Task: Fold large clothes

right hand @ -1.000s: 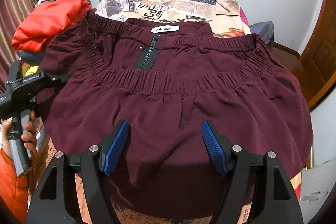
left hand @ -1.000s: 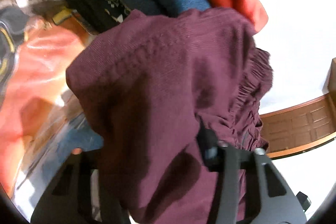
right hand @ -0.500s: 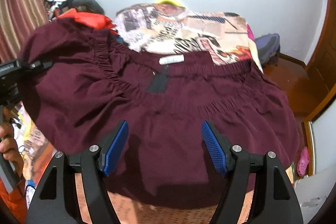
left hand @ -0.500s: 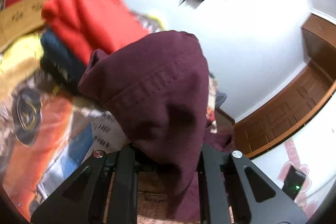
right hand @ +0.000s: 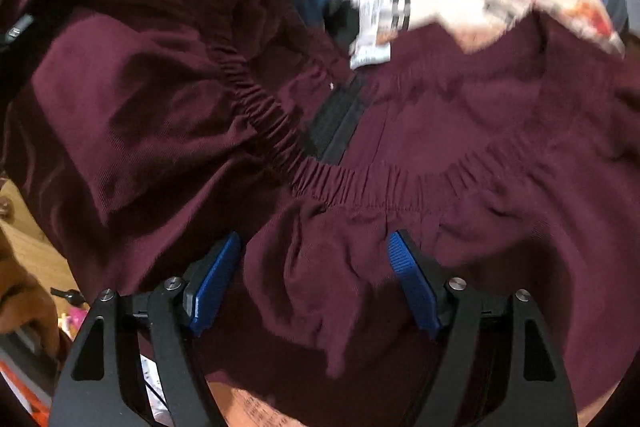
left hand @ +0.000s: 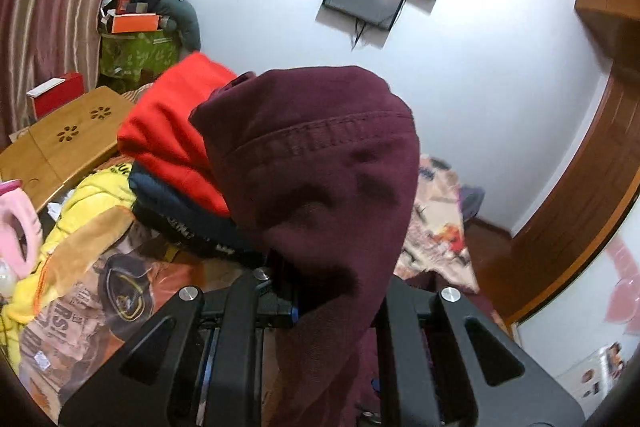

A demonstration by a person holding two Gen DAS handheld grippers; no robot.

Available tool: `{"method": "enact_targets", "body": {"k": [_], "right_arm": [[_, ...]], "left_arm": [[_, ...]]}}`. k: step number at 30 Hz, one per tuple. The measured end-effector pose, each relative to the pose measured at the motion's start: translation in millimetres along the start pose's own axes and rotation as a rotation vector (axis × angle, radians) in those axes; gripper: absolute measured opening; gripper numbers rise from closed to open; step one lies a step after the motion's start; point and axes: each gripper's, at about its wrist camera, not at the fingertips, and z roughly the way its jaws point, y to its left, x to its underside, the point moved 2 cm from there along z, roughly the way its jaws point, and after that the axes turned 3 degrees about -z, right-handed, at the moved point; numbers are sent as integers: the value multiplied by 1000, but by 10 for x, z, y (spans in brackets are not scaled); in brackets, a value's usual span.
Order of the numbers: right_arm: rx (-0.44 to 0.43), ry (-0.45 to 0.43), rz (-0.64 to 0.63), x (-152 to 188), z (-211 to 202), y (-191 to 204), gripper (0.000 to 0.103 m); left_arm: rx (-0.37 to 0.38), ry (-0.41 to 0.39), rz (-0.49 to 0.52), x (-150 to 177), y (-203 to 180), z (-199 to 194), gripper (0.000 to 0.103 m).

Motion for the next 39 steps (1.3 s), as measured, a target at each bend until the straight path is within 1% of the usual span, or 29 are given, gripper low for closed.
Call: {"method": "enact_targets", "body": {"k": [3, 5, 7, 9, 12, 14, 17, 18, 20, 22, 24, 26, 27, 28, 29, 32, 33, 34, 36, 39], "right_arm": [[5, -9, -38, 11, -51, 14, 73], [30, -51, -46, 19, -215, -46, 73], [83, -99, -50, 60, -415, -136, 74], [158, -168, -46, 96, -711, -312, 74], [269, -253, 0, 218, -1131, -580, 74], [322, -290, 44, 327, -1362, -778, 74], [404, -311, 113, 479, -1618, -1086, 74], [424, -315, 136, 523, -1681, -1177, 74], [446, -317, 181, 588, -1765, -1350, 74], [454, -319, 209, 649, -1806, -1457, 74], [458, -319, 224, 729, -1823, -1528, 74], [467, -322, 226, 770, -1825, -1573, 74], [468, -322, 227, 878, -1929, -1580, 74], [469, -323, 227, 910, -1965, -1563, 74], [467, -327, 225, 926, -1996, -1542, 74], [457, -342, 216, 973, -2115, -1470, 74], [455, -349, 210, 982, -2169, -1425, 74], [448, -359, 200, 992, -2236, -1349, 74], [431, -371, 179, 990, -2292, -1275, 74], [415, -391, 130, 884, -2327, -1143, 74]], "left_arm": [[-23, 4, 35, 74, -83, 54, 12], [-16, -1, 62, 89, -204, 83, 12], [1, -2, 89, 88, -355, 105, 12], [26, 2, 121, 104, -584, 137, 12], [65, 11, 166, 184, -926, 189, 12], [103, 35, 215, 336, -1241, 285, 12], [147, 80, 305, 604, -1627, 392, 12], [166, 109, 340, 737, -1749, 456, 12], [217, 222, 410, 1092, -1952, 632, 12], [232, 308, 474, 1402, -2033, 730, 13], [228, 334, 548, 1647, -2073, 729, 13], [212, 316, 619, 1784, -2089, 664, 15], [206, 307, 647, 1821, -2090, 631, 18], [205, 306, 678, 1849, -2080, 592, 23], [212, 314, 692, 1860, -2076, 565, 26], [259, 357, 707, 1841, -2054, 441, 42], [284, 372, 706, 1818, -2039, 389, 56], [304, 379, 704, 1817, -2040, 335, 66], [336, 366, 705, 1772, -2036, 162, 67], [340, 278, 725, 1650, -1952, -109, 67]]}}
